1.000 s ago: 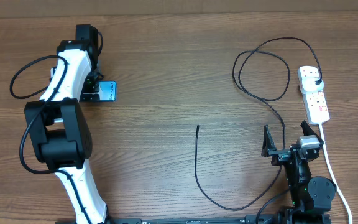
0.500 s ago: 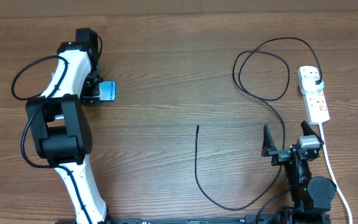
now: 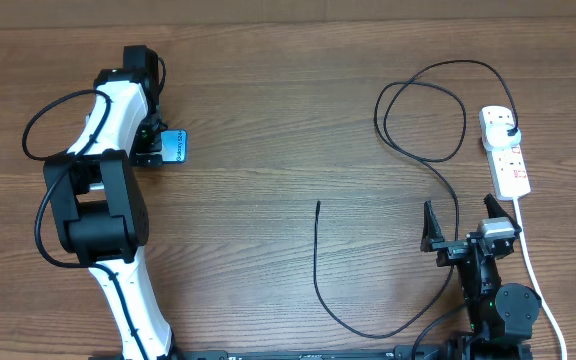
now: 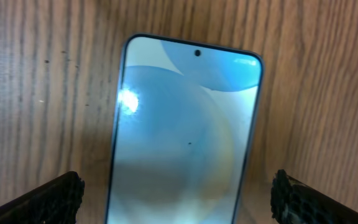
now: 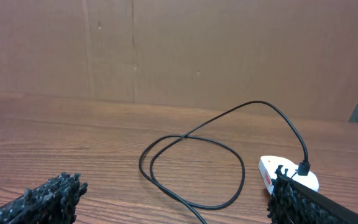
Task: Plug charger to phone and switch on socket
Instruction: 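Lower the left gripper down onto the phone, aligning with its sides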
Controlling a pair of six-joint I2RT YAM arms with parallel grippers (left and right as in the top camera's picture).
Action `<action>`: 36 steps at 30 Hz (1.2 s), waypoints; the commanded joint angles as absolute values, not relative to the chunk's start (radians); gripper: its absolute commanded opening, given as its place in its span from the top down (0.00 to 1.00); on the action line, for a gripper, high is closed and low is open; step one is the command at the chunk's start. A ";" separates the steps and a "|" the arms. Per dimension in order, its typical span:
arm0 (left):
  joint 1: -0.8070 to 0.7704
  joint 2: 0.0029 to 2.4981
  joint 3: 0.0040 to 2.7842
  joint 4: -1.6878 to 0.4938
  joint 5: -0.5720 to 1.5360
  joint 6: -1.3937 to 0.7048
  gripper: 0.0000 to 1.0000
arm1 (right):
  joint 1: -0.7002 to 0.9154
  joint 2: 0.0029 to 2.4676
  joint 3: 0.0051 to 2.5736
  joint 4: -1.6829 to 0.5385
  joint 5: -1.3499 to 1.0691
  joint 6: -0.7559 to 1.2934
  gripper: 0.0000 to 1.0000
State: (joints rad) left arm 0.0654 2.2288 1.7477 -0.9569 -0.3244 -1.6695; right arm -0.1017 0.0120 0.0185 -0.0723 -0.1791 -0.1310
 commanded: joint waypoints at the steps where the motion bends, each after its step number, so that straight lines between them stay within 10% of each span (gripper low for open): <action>1: 0.058 2.264 1.771 -0.945 -0.315 -1.671 0.00 | -0.094 0.004 0.008 -0.068 -0.181 -0.132 0.00; 36: 0.057 2.302 1.771 -0.961 -0.294 -1.682 0.00 | -0.094 0.004 0.008 -0.068 -0.181 -0.132 0.00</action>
State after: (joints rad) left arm 0.0654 2.2749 1.7550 -0.9512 -0.3054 -1.6691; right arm -0.1020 0.0120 0.0185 -0.0723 -0.1795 -0.1310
